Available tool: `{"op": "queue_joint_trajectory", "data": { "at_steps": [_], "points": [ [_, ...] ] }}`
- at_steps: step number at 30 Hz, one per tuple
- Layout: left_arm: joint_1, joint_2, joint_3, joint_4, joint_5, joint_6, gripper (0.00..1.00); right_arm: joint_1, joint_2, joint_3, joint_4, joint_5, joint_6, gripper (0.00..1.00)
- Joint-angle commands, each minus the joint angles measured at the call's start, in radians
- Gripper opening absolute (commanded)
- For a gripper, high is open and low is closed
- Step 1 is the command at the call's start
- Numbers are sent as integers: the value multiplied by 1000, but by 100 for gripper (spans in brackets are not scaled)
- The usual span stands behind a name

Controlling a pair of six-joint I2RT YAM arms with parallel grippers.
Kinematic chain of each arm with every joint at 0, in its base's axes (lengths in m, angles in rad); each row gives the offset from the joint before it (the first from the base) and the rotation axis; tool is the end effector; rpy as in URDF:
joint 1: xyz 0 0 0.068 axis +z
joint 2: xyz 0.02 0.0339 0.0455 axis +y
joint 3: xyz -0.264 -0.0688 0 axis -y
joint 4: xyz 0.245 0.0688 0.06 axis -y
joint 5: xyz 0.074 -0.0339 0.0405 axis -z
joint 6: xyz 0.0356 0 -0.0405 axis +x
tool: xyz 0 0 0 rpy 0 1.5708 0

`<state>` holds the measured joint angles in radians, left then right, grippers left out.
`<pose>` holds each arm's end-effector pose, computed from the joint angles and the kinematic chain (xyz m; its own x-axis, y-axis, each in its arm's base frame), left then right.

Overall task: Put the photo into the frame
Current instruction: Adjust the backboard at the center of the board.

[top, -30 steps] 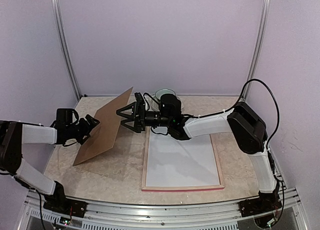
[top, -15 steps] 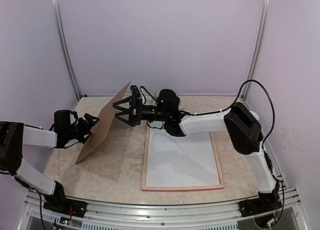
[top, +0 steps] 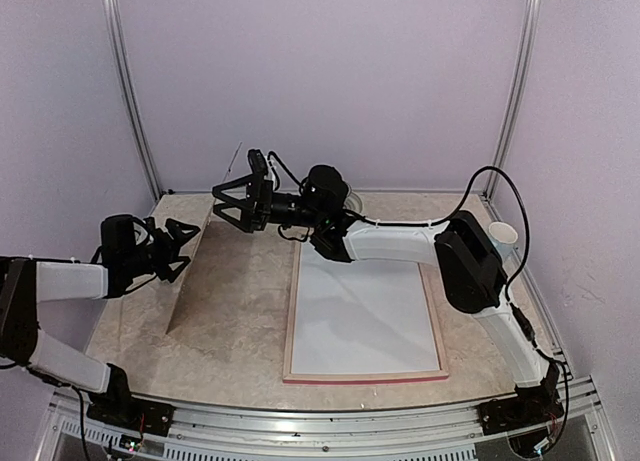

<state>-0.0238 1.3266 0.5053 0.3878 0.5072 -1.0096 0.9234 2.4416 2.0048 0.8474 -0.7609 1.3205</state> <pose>0.2619 -0.0235 0.1870 -0.6142 -0.7256 -0.3102 -0.1099 0.4679 -0.8769 0.3186 0.4621 0.2741 -0.8695 0.0134 -0.4938 -0.4708 -0.3252 0.8201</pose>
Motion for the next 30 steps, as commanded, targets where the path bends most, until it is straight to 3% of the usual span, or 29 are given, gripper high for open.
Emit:
{"op": "queue_joint_trajectory", "data": {
  "at_steps": [1, 14, 30],
  "points": [
    [-5, -35, 1, 6, 63, -31, 99, 18, 27, 54, -16, -4, -17, 99],
    [-31, -40, -9, 74, 105, -81, 99, 41, 177, 309, -78, 1, 4, 99],
    [-90, 9, 19, 191, 143, -155, 99, 42, 158, 265, -65, -12, -14, 99]
  ]
}}
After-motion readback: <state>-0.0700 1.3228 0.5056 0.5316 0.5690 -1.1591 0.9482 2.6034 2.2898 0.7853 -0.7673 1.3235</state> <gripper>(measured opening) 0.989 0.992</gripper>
